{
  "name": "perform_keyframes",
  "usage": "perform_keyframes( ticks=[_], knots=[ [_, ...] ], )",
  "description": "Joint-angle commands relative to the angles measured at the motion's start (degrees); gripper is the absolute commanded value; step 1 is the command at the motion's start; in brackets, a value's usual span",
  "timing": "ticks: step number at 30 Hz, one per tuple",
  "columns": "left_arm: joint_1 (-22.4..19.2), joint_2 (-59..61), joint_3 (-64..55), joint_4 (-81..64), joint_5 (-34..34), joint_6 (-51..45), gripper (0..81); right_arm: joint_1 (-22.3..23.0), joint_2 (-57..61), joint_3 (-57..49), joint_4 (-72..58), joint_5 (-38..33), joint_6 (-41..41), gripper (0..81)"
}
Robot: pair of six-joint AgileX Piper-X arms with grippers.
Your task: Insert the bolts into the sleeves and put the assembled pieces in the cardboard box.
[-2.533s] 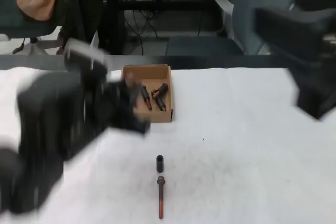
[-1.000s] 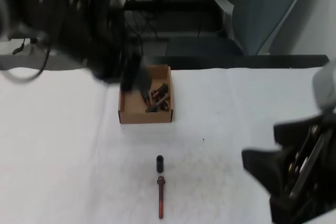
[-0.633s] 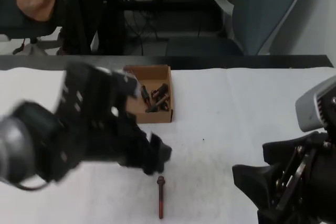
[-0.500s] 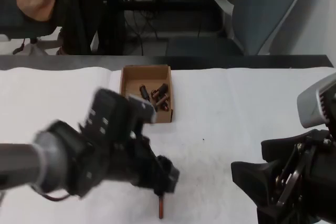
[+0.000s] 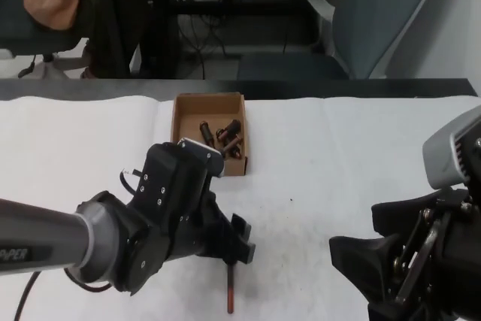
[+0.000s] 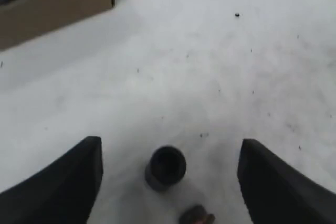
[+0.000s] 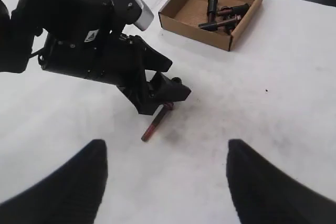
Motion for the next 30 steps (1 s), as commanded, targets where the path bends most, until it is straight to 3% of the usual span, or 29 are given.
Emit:
perform_keyframes(
  ticks=[1,2,4,13,20,25,30],
  knots=[
    [-0.13,-0.11,-0.06,-1.09,-0.63,-0.04,53.6,-0.21,-0.24,-0.07,-0.74,0.28,-1.68,61.2],
    [-0.13,-0.11,-0.06,-0.32,-0.63,0.00,48.9,-0.21,-0.24,-0.07,-0.74,0.28,-1.94,61.2],
    [-0.13,-0.11,-0.06,1.05,0.34,0.00,46.6,-0.21,-0.24,-0.07,-1.03,0.42,-2.66,61.2],
    [-0.25,0.06,0.05,1.03,0.90,0.00,60.6,-0.21,-0.24,-0.07,-1.19,2.11,-2.64,61.2],
    [-0.25,1.60,0.06,1.70,2.63,-2.59,60.5,-0.21,-0.24,-0.07,-1.19,1.53,-2.64,60.8],
    [-0.12,-1.56,0.66,2.47,9.26,-4.96,60.5,-0.21,2.70,1.73,-1.19,-0.72,2.66,57.0],
    [0.36,-11.42,3.57,1.53,5.72,-2.35,59.9,-0.21,12.91,2.12,-5.47,-1.14,0.59,57.0]
  ],
)
